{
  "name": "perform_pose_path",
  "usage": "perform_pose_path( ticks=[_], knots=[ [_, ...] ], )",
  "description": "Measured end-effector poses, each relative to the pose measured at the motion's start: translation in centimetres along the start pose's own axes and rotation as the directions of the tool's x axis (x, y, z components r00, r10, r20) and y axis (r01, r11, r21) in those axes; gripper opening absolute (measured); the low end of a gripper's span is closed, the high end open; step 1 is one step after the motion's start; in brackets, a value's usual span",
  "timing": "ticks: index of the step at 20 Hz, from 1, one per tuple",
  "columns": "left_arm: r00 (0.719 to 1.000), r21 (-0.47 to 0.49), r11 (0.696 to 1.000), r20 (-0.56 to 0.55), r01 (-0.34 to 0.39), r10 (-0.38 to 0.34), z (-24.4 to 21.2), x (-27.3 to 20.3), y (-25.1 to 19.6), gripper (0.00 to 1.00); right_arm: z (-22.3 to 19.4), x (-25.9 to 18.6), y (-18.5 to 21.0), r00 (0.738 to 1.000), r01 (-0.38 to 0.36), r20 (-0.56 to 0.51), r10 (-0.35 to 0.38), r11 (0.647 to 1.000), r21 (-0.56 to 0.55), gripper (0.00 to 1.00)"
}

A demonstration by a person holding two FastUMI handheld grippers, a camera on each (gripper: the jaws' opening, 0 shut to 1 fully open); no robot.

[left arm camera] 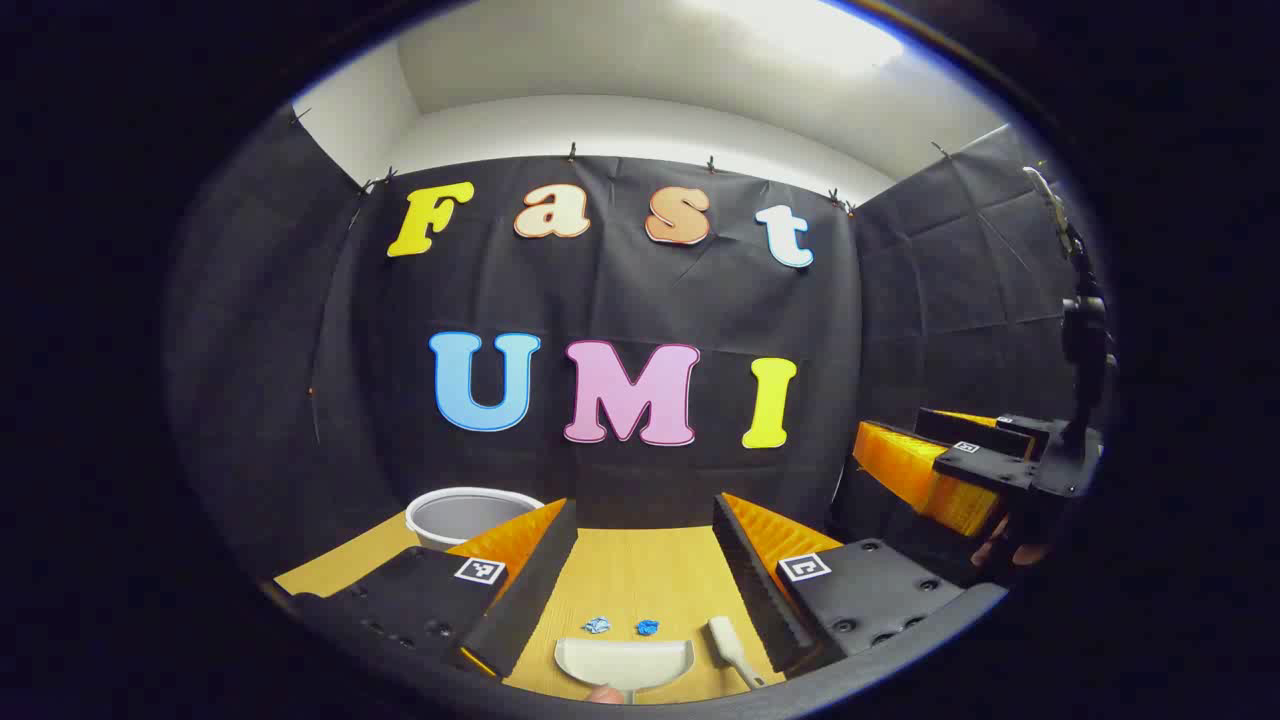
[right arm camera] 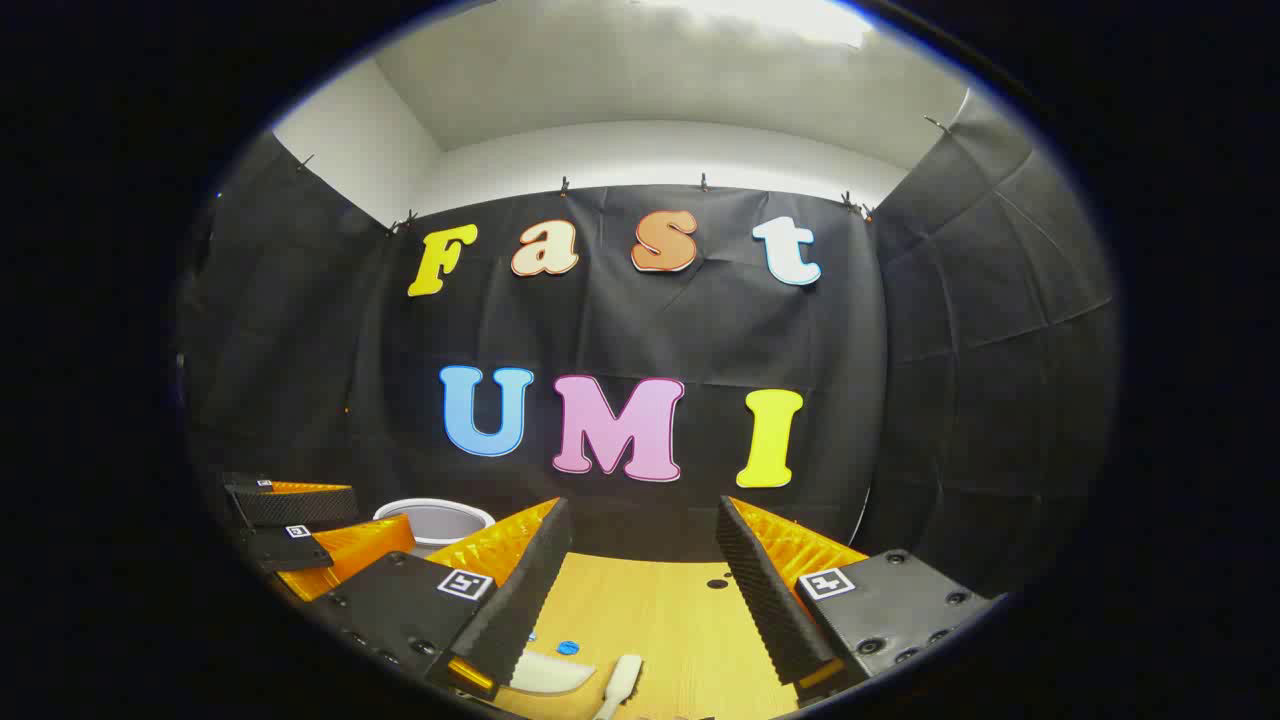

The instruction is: Pick up the small broom and dustpan from the desktop, sweep the trash into the dustpan with the broom, and then empty the trash into the garbage bin.

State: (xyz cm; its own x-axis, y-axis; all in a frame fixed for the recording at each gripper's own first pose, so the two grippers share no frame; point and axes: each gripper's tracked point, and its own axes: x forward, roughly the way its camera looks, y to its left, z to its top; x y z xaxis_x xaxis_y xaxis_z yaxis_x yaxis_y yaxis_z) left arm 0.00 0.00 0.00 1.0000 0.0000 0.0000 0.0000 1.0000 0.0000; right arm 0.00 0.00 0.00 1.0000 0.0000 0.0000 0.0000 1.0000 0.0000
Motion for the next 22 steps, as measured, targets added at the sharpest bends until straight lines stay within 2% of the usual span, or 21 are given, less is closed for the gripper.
perform_pose_path(
  ticks=[2,3,5,6,9,10,15,16,17,19,20,22],
  knots=[
    [1.0,0.014,1.0,0.025,-0.004,0.003,0.7,0.2,0.0,0.82,0.3,0.0,0.1,1.0,-0.004,0.005,0.004,1.0,0.003,0.92],
    [0.999,0.02,1.0,0.044,-0.005,0.004,1.2,0.2,0.0,0.82,0.6,0.1,0.2,1.0,-0.008,0.01,0.008,1.0,0.003,0.95],
    [0.998,0.034,0.999,0.068,-0.003,0.001,1.5,0.1,-0.5,0.82,0.8,0.2,0.4,1.0,-0.008,0.011,0.009,1.0,-0.004,0.95],
    [0.997,0.042,0.999,0.076,-0.003,0.0,1.8,0.1,-0.5,0.82,0.8,0.1,0.4,1.0,-0.008,0.011,0.008,1.0,-0.004,0.92],
    [0.996,0.066,0.998,0.09,-0.013,0.007,2.2,-0.1,-0.2,0.81,1.4,0.0,1.2,1.0,-0.02,0.023,0.019,1.0,0.006,0.95],
    [0.995,0.069,0.997,0.094,-0.017,0.01,2.4,-0.1,0.0,0.82,1.3,-0.1,1.4,0.999,-0.025,0.02,0.025,1.0,0.0,0.92],
    [0.996,0.052,0.999,0.09,-0.012,0.007,2.8,-0.4,0.1,0.81,1.0,-0.1,1.9,0.999,-0.035,0.003,0.035,0.999,-0.004,0.92],
    [0.996,0.048,0.999,0.084,-0.014,0.01,2.7,-0.5,0.2,0.81,0.8,-0.1,2.0,0.999,-0.033,-0.002,0.033,0.999,0.0,0.95],
    [0.997,0.042,0.999,0.078,-0.016,0.013,2.5,-0.5,0.2,0.81,0.7,-0.2,1.9,1.0,-0.029,-0.005,0.029,1.0,0.004,0.92],
    [0.998,0.021,1.0,0.064,-0.013,0.012,1.9,-0.6,0.1,0.81,0.1,-0.3,1.8,0.999,-0.025,-0.028,0.025,1.0,0.009,0.95],
    [0.999,0.006,1.0,0.051,-0.006,0.006,1.4,-0.8,-0.1,0.81,-0.2,-0.4,1.7,0.999,-0.021,-0.035,0.022,1.0,0.009,0.92],
    [1.0,-0.03,0.999,0.015,0.019,-0.019,0.4,-0.9,-0.8,0.81,-0.5,-0.6,1.5,0.999,-0.011,-0.044,0.012,1.0,0.011,0.92]
  ],
)
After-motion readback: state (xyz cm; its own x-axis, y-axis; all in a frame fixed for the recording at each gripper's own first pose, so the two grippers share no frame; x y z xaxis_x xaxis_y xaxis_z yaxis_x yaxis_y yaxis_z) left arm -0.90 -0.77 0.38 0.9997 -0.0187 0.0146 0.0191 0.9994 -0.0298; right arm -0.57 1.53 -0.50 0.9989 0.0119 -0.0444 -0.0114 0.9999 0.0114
